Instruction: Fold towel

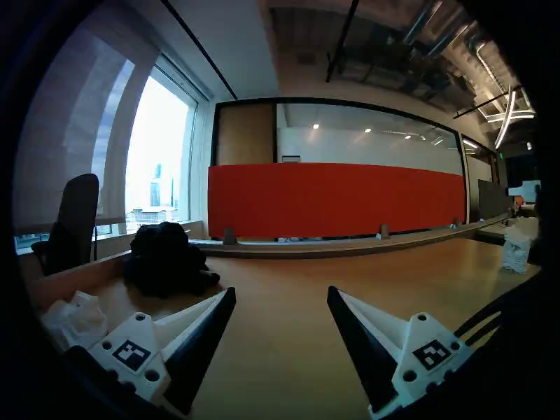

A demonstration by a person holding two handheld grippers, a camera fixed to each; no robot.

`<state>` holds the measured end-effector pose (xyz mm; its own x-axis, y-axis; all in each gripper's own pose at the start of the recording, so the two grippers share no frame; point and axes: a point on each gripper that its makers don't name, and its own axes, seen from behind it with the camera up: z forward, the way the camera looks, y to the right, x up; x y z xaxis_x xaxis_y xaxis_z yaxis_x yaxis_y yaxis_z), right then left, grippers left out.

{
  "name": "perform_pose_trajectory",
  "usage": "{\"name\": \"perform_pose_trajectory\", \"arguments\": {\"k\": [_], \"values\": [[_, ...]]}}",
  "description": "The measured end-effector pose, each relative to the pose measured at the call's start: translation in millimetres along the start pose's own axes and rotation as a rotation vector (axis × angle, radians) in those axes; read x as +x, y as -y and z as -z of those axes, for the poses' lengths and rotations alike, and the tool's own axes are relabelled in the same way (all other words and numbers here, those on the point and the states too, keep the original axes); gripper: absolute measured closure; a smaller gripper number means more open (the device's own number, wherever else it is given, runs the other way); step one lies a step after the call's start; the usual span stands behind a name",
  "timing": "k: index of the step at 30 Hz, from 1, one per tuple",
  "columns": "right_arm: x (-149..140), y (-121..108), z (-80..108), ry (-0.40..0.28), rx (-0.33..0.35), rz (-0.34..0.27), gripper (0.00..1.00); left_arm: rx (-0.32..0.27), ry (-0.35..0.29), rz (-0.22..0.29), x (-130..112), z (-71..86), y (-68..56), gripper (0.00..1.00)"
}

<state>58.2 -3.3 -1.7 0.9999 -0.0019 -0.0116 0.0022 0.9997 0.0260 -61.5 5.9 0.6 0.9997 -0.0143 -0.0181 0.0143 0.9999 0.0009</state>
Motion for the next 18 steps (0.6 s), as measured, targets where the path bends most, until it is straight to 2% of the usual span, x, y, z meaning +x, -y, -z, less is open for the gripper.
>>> {"name": "perform_pose_trajectory", "arguments": {"k": [11,18], "values": [[-51,-13,1.8,-0.002,-0.007,-0.020,0.00,0.000,0.000,0.000,1,0.7,0.0,0.03],[-71,-18,3.2,-0.007,-0.013,-0.039,0.00,0.000,0.000,0.000,1,0.9,-0.1,0.03]]}}
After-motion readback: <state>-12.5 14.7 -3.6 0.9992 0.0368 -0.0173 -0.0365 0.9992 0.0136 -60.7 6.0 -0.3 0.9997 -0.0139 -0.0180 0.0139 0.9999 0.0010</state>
